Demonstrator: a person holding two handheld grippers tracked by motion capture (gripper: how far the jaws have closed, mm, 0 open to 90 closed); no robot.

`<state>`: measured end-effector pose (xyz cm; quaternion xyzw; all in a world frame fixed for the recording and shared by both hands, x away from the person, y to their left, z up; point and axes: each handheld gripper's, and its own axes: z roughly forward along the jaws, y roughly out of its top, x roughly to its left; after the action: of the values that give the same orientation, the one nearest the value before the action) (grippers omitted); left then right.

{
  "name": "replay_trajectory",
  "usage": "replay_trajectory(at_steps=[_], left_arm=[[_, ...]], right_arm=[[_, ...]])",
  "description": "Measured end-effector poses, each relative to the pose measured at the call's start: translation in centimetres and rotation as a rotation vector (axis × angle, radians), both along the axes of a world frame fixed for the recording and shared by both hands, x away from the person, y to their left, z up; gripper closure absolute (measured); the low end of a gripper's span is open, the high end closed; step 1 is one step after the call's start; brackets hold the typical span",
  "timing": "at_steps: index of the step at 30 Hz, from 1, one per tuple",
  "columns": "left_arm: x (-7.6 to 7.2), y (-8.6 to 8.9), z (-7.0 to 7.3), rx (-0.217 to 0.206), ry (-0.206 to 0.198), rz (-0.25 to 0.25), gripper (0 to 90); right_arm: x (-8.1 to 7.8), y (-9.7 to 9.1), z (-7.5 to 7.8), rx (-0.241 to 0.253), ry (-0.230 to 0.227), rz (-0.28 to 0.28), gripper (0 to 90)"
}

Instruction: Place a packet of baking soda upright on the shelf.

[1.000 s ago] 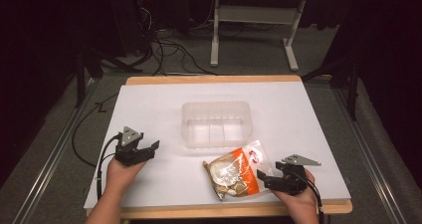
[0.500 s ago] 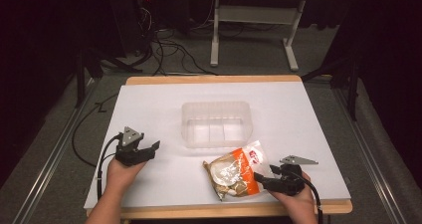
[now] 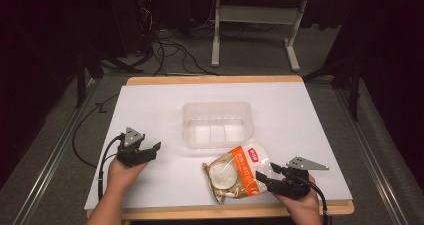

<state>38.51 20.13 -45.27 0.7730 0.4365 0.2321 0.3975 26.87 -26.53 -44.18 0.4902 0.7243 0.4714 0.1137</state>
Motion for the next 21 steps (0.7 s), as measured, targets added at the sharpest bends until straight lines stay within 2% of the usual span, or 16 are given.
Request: replay_trajectory(at_steps=[2,4,8,11,12,13,16,21], left_arm=[[0.0,0.0,0.0,-0.002,0.002,0.003,31.7],[0.0,0.0,0.0,-0.001,0.001,0.001,31.6],[-0.1,-0.1,0.0,0.001,0.001,-0.005,31.7],[-0.2,-0.1,0.0,0.001,-0.001,-0.005,31.6],[-0.2,-0.1,0.0,0.003,-0.001,-0.005,31.6],[-0.1,-0.1,0.0,0.004,-0.001,-0.005,31.6],[-0.2,-0.2,0.0,0.005,0.001,-0.007,31.7],[-0.1,-0.3,-0.1,0.010,0.002,-0.007,31.7]], right_arm=[[-0.1,0.0,0.1,0.003,-0.009,0.003,37.0],[-0.5,0.1,0.7,0.010,-0.048,0.009,44.2],[-0.9,0.1,1.2,0.032,-0.082,0.022,49.0],[-1.3,0.4,1.4,0.027,-0.101,0.030,50.5],[-1.6,0.7,1.6,0.022,-0.122,0.046,51.6],[-1.6,0.7,1.6,0.022,-0.122,0.046,51.6],[-2.1,1.4,2.1,0.030,-0.159,0.074,54.8],[-2.5,2.2,2.3,0.036,-0.180,0.099,57.5]])
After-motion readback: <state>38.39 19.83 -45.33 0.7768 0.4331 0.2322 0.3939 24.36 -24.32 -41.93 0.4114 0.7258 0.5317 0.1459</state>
